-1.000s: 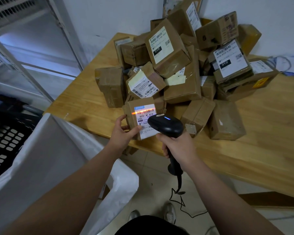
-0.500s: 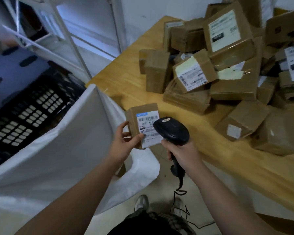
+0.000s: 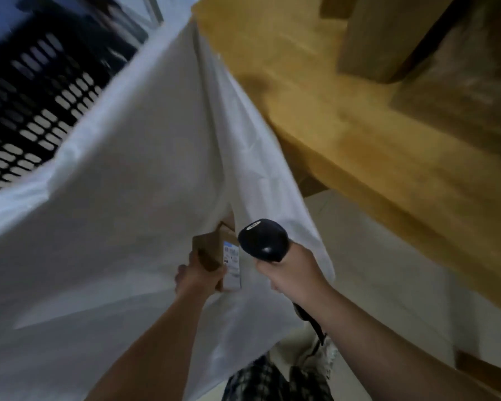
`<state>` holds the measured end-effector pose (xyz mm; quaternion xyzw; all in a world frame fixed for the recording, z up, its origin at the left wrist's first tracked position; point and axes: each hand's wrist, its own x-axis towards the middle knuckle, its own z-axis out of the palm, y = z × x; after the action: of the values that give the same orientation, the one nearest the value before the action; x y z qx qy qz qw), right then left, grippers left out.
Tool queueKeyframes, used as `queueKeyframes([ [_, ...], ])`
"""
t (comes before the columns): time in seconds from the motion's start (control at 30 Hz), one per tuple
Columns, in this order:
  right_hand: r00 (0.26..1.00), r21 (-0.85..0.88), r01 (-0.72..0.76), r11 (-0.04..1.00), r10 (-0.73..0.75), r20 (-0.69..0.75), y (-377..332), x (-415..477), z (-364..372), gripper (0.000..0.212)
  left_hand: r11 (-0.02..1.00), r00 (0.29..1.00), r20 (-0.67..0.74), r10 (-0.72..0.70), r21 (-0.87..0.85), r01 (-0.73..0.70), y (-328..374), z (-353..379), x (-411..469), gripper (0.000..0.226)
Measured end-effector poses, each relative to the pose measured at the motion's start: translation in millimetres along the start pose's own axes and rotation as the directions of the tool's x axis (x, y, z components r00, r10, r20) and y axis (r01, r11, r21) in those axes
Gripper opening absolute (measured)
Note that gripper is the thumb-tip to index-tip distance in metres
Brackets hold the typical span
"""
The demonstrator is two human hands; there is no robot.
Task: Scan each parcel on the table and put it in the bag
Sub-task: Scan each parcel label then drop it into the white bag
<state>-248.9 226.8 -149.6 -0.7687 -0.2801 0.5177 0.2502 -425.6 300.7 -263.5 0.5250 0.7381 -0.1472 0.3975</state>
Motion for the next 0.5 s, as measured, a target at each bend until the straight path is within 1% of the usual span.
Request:
queueKeyframes([
  [0.1, 0.996, -0.057, -0.043, 0.997, 0.048, 0.08, 11.6, 38.7, 26.1, 0.017, 0.989, 0.999, -0.028, -0.031, 0.144, 0.035, -8.9, 21.3, 48.7, 0.088],
  [0.17, 0.992, -0.068, -0.064, 0.996, 0.071, 0.107, 20.4, 63.1, 41.1, 0.019, 0.979, 0.998, -0.039, -0.047, 0.195, 0.054, -17.2, 36.3, 79.0, 0.089],
  [0.33, 0.987, -0.076, -0.09, 0.993, 0.099, 0.129, 48.3, 113.8, 75.7, 0.014, 0.974, 0.981, -0.057, -0.187, 0.122, 0.193, -43.7, 71.1, 147.7, 0.087],
  [0.43, 0.983, -0.094, -0.097, 0.991, 0.111, 0.149, 60.9, 128.3, 90.7, 0.019, 0.956, 0.965, -0.076, -0.25, 0.141, 0.259, -51.8, 82.8, 165.3, 0.088],
  [0.5, 0.981, -0.112, -0.095, 0.989, 0.112, 0.156, 64.7, 130.5, 94.7, 0.02, 0.95, 0.964, -0.091, -0.249, 0.173, 0.262, -51.0, 85.1, 164.9, 0.089],
])
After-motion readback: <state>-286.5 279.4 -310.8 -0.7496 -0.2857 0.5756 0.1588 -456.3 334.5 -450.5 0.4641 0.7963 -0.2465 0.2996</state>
